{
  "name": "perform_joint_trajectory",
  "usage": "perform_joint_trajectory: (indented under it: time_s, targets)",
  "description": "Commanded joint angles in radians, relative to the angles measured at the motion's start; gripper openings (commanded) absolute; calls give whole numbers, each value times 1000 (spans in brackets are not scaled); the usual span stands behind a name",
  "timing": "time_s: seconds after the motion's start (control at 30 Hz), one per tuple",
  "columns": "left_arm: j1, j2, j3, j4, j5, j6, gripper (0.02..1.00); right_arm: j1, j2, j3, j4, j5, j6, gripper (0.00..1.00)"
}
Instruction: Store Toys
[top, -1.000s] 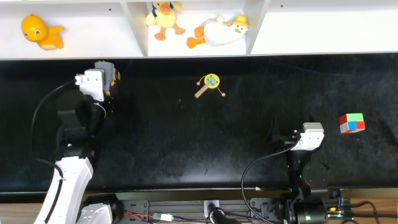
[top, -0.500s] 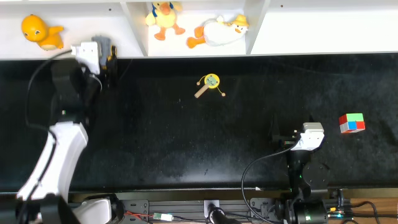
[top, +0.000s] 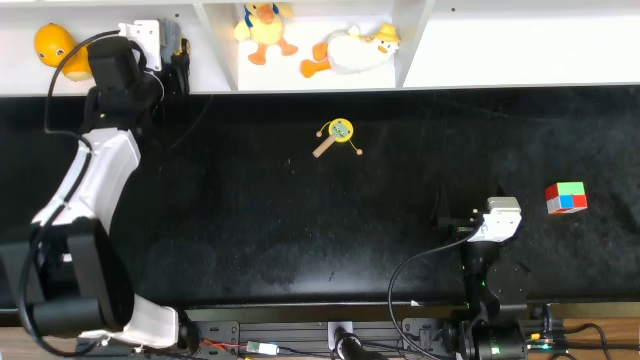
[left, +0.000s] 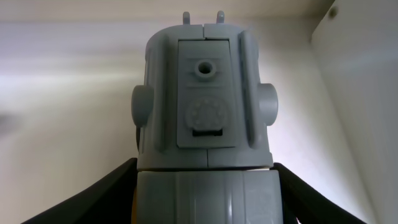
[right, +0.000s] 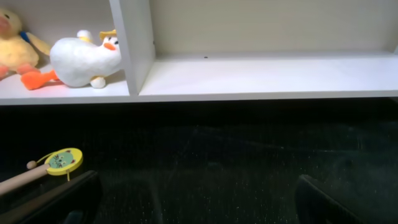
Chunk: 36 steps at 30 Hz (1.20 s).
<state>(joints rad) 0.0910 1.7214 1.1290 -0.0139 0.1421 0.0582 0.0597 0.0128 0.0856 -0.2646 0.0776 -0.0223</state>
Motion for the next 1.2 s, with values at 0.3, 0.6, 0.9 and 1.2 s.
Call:
perform_joint_trajectory:
  time_s: [0.3,0.6,0.9,1.2]
  targets:
    - [-8,38,31,-5,16,-2,998,5,-9,-6,4,-7,0,993]
    - [2,-178,-124,18,11,-2,998,5,-9,-6,4,-7,0,996]
    - [27,-733,-587,72,-6,-6,998,5,-9,-6,4,-6,0,996]
    - [-82,-1315,-1012,234,23,-5,998,5,-9,-6,4,-6,0,996]
